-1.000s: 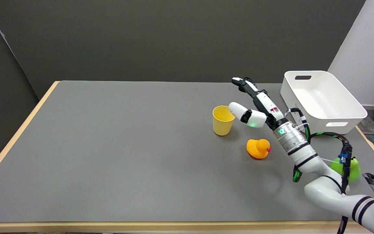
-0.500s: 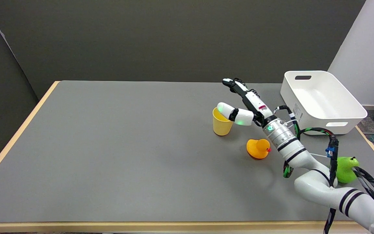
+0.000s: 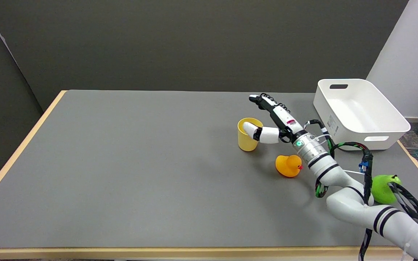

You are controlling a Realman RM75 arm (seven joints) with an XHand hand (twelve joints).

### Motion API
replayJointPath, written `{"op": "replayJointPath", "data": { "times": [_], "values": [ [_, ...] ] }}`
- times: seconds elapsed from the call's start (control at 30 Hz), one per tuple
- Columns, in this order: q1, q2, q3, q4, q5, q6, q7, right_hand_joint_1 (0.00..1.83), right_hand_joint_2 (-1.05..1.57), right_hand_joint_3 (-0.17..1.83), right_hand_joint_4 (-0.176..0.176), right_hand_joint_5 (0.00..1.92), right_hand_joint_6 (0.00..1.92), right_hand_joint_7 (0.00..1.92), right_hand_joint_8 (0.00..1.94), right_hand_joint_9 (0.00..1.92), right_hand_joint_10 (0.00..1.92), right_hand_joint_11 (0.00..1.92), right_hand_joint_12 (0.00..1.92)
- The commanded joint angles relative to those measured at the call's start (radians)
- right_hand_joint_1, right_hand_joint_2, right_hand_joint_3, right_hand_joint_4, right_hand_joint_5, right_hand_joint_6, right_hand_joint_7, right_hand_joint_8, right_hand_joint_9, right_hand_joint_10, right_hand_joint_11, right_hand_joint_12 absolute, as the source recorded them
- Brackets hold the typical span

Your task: Pick up the yellow cup.

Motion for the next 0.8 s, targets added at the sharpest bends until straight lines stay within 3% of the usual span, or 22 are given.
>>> {"op": "replayJointPath", "data": {
  "times": [0.03,0.13,0.2,0.6,0.8],
  "values": [
    [0.089,0.010,0.005,-0.059,-0.067,0.006,-0.009,0.65,0.65,0.86,-0.176,0.16,0.39,0.29,0.39,0.09,0.68,0.00,0.92],
    [0.104,0.011,0.005,-0.058,-0.081,0.003,-0.009,0.66,0.66,0.86,-0.176,0.18,0.42,0.32,0.41,0.12,0.71,0.00,0.95],
    [0.110,0.013,0.005,-0.056,-0.089,-0.001,-0.009,0.66,0.63,0.96,-0.176,0.21,0.53,0.34,0.52,0.18,0.75,0.00,1.00],
    [0.130,0.113,0.007,0.020,-0.159,-0.139,-0.009,0.79,0.67,0.90,-0.165,0.31,0.63,0.45,0.55,0.27,0.87,0.00,1.14],
    [0.096,0.115,0.025,0.021,-0.159,-0.151,-0.009,0.81,0.66,0.93,-0.160,0.32,0.64,0.46,0.57,0.28,0.89,0.01,1.15]
  ]
}}
